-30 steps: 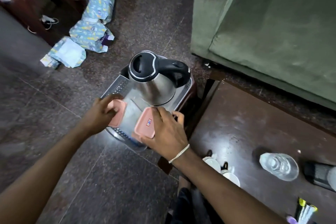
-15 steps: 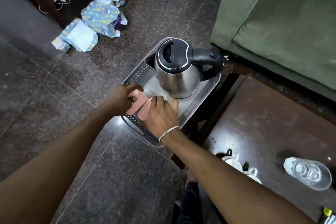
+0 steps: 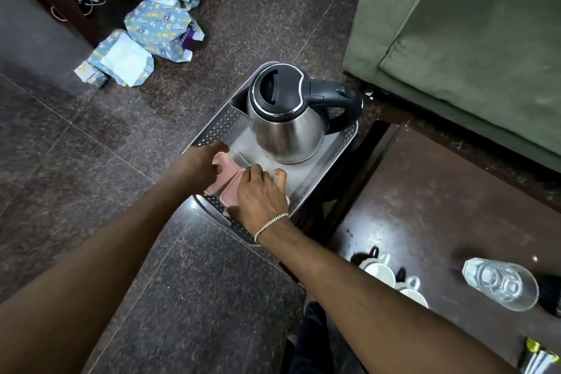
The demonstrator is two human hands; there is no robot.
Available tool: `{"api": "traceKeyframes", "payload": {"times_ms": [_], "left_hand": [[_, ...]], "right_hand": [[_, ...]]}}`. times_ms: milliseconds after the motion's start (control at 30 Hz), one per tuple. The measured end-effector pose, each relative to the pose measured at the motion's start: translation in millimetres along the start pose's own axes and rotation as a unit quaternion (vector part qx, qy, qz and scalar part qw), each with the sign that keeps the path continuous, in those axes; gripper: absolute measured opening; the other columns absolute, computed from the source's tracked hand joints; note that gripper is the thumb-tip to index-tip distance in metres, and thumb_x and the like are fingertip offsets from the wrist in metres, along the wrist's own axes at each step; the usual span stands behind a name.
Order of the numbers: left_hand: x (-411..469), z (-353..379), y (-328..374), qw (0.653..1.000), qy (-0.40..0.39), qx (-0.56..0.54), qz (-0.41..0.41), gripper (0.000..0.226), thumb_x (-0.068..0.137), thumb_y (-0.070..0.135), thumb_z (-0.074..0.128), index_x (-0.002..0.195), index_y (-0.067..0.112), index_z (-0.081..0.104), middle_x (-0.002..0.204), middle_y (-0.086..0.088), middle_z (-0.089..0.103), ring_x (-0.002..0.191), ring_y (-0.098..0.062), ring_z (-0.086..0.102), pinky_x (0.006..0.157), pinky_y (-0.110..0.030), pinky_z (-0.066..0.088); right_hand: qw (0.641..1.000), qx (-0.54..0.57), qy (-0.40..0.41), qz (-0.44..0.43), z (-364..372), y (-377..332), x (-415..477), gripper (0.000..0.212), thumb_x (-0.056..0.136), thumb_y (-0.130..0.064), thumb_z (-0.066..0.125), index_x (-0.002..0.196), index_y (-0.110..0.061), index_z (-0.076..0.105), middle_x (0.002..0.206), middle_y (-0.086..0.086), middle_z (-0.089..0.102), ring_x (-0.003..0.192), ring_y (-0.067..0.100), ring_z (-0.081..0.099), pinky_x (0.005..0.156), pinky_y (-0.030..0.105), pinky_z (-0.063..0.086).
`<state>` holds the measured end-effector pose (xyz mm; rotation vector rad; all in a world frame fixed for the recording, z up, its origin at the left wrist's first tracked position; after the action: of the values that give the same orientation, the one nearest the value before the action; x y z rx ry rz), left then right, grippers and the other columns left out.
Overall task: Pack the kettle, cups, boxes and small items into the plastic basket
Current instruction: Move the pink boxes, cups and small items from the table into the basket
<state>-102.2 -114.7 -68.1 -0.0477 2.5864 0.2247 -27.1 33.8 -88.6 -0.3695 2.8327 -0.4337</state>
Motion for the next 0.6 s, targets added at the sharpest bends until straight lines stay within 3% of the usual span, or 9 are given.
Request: {"api": "traceKeyframes", "payload": {"times_ms": [133, 300, 467, 600], "left_hand": [[-8, -12, 9, 0.992, 0.031, 0.121, -0.005, 0.065, 0.085, 0.03, 0.082, 0.143, 0.026, 0.054, 0.118, -0.021, 0.072, 0.104, -0.041, 0.071, 0.079, -0.046, 0.06], [-36, -29, 44, 0.977, 0.138, 0.163, 0.027, 0.035, 0.088, 0.031, 0.078, 0.111, 0.011, 0.059, 0.107, -0.02, 0.071, 0.091, -0.046, 0.072, 0.065, -0.047, 0.055], [-80, -20, 101, 0.96, 0.213, 0.04, 0.179, 0.025, 0.089, 0.02, 0.076, 0.107, 0.005, 0.067, 0.1, -0.017, 0.072, 0.08, -0.043, 0.073, 0.064, -0.05, 0.059], [-111, 22, 148, 0.963, 0.156, -0.033, 0.217, 0.03, 0.09, 0.027, 0.076, 0.113, 0.01, 0.067, 0.101, -0.012, 0.071, 0.078, -0.04, 0.072, 0.067, -0.049, 0.059]], "right_hand": [[0.999, 0.014, 0.028, -0.017, -7, 7, -7, 0.087, 0.072, -0.059, 0.08, 0.129, 0.002, 0.055, 0.12, 0.013, 0.058, 0.099, 0.028, 0.063, 0.098, 0.05, 0.032], [0.991, 0.069, 0.113, -0.007, -37, 28, -35, 0.082, 0.079, -0.055, 0.073, 0.138, -0.001, 0.052, 0.122, 0.009, 0.058, 0.105, 0.026, 0.061, 0.098, 0.049, 0.038], [0.984, 0.092, 0.155, 0.015, -64, 86, -83, 0.059, 0.087, -0.04, 0.063, 0.136, -0.008, 0.057, 0.123, 0.006, 0.06, 0.105, 0.025, 0.06, 0.09, 0.045, 0.039], [0.983, 0.109, 0.133, 0.059, -62, 152, -140, 0.048, 0.093, -0.034, 0.06, 0.133, -0.009, 0.059, 0.118, 0.009, 0.06, 0.103, 0.031, 0.061, 0.084, 0.047, 0.05]]}}
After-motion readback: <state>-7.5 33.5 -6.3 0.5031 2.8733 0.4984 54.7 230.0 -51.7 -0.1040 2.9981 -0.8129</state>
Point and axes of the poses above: each hand's wrist, its own x-axis towards the middle knuckle, its own z-axis out of the palm, y = z × x, the point moved 1 cm from there along x, towards the middle knuckle
